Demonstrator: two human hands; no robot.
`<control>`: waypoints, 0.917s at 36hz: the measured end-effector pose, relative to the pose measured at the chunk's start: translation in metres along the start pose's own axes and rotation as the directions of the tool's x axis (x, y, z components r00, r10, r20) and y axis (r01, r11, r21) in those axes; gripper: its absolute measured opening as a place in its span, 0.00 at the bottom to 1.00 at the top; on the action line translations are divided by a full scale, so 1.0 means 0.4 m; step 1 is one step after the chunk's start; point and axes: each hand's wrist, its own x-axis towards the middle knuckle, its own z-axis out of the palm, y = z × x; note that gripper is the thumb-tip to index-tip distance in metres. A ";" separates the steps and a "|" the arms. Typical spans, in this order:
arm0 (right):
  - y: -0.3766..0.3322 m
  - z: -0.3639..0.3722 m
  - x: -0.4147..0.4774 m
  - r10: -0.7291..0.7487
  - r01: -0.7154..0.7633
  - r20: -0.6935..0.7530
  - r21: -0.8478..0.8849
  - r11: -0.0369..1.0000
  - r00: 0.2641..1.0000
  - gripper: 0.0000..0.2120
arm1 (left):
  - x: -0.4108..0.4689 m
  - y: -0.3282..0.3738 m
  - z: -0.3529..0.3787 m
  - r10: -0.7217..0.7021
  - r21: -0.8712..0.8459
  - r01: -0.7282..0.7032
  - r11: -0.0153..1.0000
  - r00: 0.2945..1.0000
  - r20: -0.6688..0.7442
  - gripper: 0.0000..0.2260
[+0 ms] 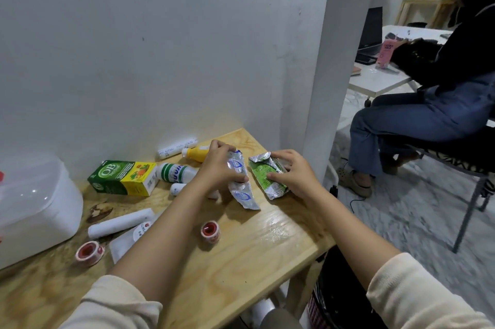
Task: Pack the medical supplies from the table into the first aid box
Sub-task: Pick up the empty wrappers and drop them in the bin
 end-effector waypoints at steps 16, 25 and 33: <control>0.158 -0.422 -0.176 0.084 -0.118 -0.408 -0.058 0.991 0.909 0.25 | 0.027 0.399 0.286 0.266 -0.329 -0.225 0.917 0.960 0.088 0.36; 0.462 -0.513 -0.354 0.379 -0.431 -0.470 -0.004 0.902 0.797 0.27 | -0.031 0.492 0.671 0.272 -0.356 -0.138 0.924 0.893 0.359 0.36; 0.715 -0.394 -0.442 0.607 -0.632 -0.330 0.040 0.774 0.723 0.28 | -0.092 0.314 0.939 0.078 -0.178 0.024 0.984 0.835 0.545 0.35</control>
